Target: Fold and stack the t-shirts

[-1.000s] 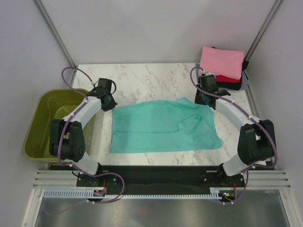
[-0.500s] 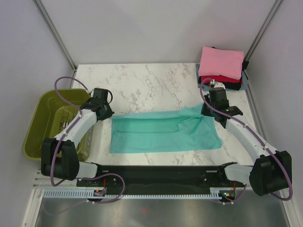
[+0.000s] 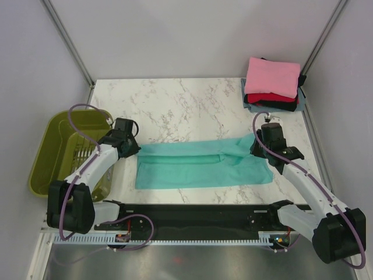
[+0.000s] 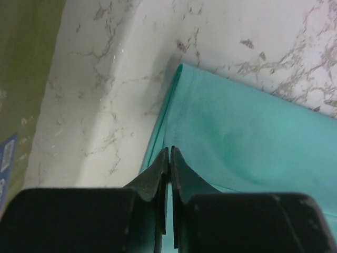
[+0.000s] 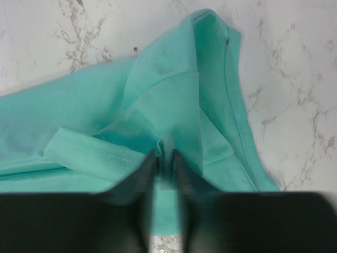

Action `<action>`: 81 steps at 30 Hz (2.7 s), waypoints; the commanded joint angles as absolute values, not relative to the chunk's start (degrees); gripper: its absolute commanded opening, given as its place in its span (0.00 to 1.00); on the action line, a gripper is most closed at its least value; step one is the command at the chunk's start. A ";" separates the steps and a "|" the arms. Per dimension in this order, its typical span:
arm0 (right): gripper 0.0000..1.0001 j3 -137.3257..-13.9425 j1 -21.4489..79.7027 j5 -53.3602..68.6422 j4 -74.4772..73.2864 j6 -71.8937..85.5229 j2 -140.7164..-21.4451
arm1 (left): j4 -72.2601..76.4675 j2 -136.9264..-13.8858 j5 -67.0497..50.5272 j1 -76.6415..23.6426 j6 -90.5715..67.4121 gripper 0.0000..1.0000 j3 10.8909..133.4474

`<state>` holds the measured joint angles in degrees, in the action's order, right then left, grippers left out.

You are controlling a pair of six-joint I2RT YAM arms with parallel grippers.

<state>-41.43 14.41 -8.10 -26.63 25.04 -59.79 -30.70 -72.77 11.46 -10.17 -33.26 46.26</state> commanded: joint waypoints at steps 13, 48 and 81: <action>0.70 -38.31 14.50 -6.44 -21.64 35.34 -60.19 | -32.61 -67.06 9.67 -11.60 -36.39 0.41 44.46; 0.56 -41.73 42.46 -29.43 -33.31 51.34 -63.09 | -32.52 -70.99 6.93 -23.63 -29.53 0.38 53.94; 0.64 -107.08 26.28 -8.27 -27.33 32.36 -136.30 | -28.74 -90.88 0.54 -33.83 -35.85 0.32 46.85</action>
